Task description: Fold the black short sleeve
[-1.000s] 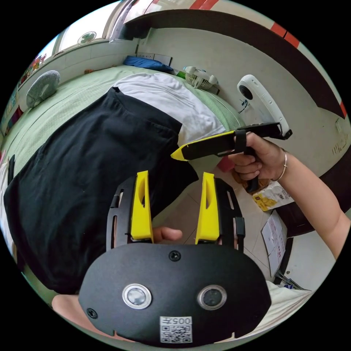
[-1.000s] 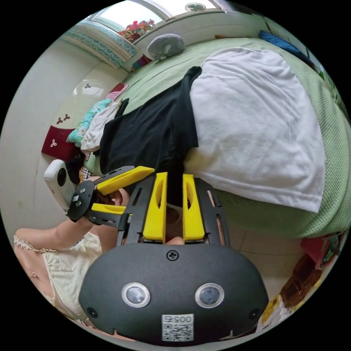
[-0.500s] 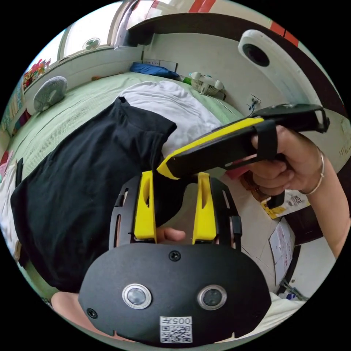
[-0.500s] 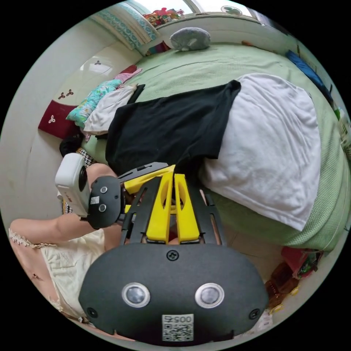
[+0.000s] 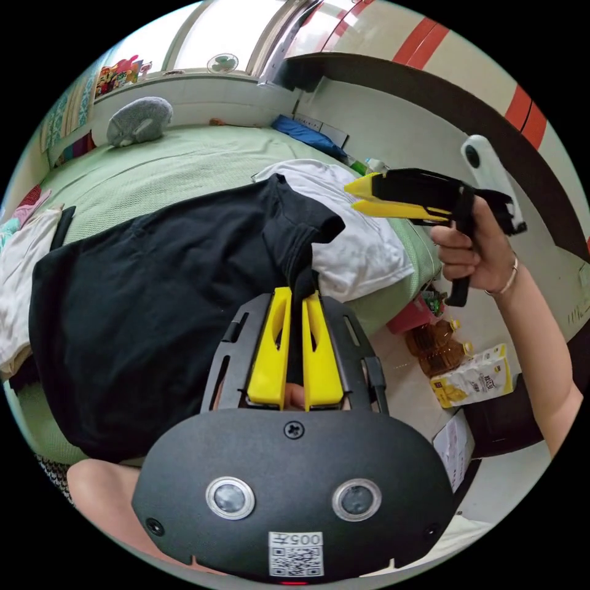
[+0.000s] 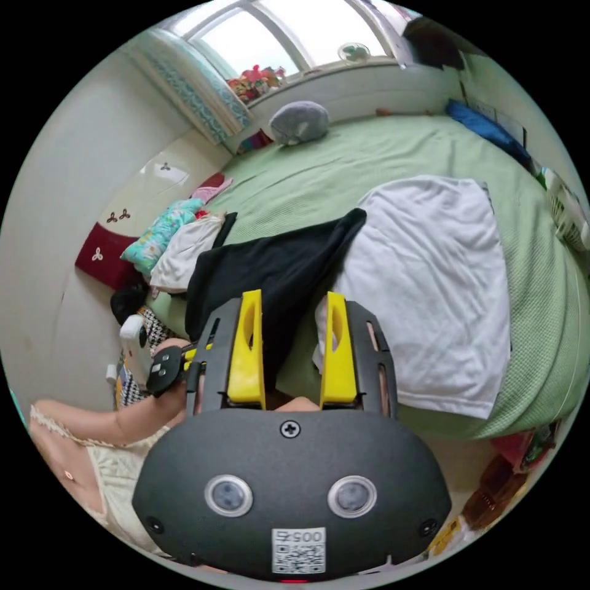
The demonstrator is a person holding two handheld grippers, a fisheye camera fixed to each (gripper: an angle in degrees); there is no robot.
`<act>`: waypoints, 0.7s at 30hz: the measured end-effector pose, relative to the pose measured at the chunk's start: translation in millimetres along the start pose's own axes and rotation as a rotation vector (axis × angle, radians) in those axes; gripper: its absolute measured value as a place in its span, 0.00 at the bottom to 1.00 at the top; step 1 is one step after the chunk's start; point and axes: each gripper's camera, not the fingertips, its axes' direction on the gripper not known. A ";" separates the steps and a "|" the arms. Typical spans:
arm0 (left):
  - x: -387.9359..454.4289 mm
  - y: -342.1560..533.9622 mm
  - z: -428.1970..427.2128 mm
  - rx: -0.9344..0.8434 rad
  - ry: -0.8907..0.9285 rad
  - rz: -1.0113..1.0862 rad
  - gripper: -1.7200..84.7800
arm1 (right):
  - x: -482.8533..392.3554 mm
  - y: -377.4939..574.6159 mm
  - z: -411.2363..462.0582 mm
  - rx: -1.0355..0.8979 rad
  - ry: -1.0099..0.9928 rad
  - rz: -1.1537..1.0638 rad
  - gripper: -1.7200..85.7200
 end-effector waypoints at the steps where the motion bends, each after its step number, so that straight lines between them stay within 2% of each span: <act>1: -4.0 0.3 -7.1 0.001 0.010 0.000 0.07 | 5.3 -11.2 8.6 -0.023 -0.017 0.039 0.17; 7: -20.7 0.5 -40.1 -0.005 0.031 0.018 0.07 | 32.5 -59.8 54.3 -0.068 -0.098 0.240 0.17; 10: -30.4 1.7 -57.1 0.000 0.034 0.035 0.07 | 41.4 -77.4 70.9 -0.084 -0.077 0.303 0.16; 15: -51.4 2.8 -84.6 -0.007 0.076 0.050 0.07 | 41.1 -103.0 81.5 -0.042 -0.076 0.340 0.13; 21: -69.9 7.7 -127.0 -0.011 0.099 0.067 0.07 | 21.2 -137.7 96.6 -0.039 0.028 0.357 0.08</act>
